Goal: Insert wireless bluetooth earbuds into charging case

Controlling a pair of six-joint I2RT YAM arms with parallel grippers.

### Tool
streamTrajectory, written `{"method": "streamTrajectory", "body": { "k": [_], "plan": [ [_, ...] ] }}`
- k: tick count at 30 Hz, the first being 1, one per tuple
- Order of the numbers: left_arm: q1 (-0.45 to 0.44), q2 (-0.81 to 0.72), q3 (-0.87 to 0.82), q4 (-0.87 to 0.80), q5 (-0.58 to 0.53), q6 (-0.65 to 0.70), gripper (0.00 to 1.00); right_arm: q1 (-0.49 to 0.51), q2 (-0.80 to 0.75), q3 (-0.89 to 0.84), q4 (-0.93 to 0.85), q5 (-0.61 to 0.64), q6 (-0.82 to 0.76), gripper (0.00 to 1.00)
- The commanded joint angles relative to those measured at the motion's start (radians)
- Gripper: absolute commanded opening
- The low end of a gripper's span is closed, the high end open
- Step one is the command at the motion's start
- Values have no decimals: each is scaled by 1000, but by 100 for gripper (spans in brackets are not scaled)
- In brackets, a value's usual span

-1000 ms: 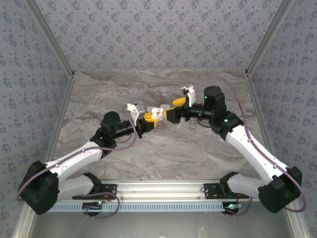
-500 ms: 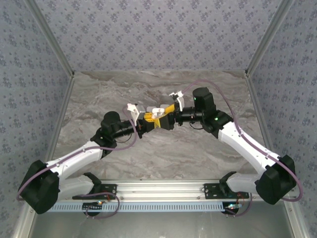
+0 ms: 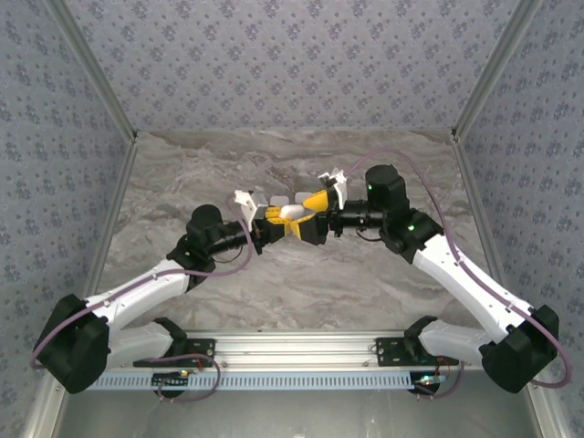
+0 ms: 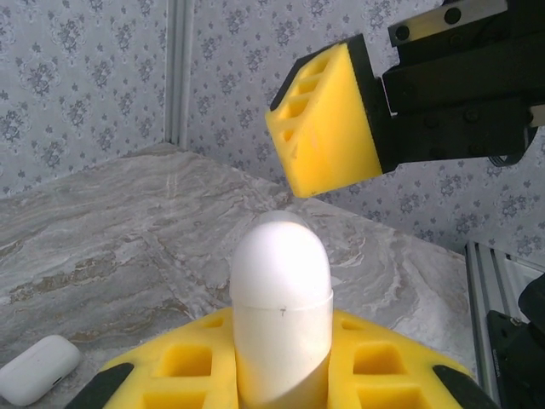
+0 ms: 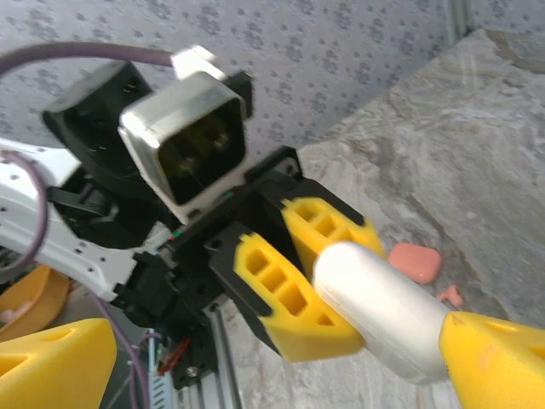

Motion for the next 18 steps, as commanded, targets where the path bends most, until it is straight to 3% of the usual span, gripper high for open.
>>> {"method": "streamTrajectory", "body": {
  "k": [1,9,18],
  "plan": [
    [1,0,40,-32,-58,2,0,-4,-28,17,-118,146,-65,100],
    [166,142,109,-184,-100,-125,0,-83,-177,-68,-94,398,-26,100],
    [328,412,249,-331,-137,-203,0,-230,-300,-207,-30,343,112,100]
  ]
}}
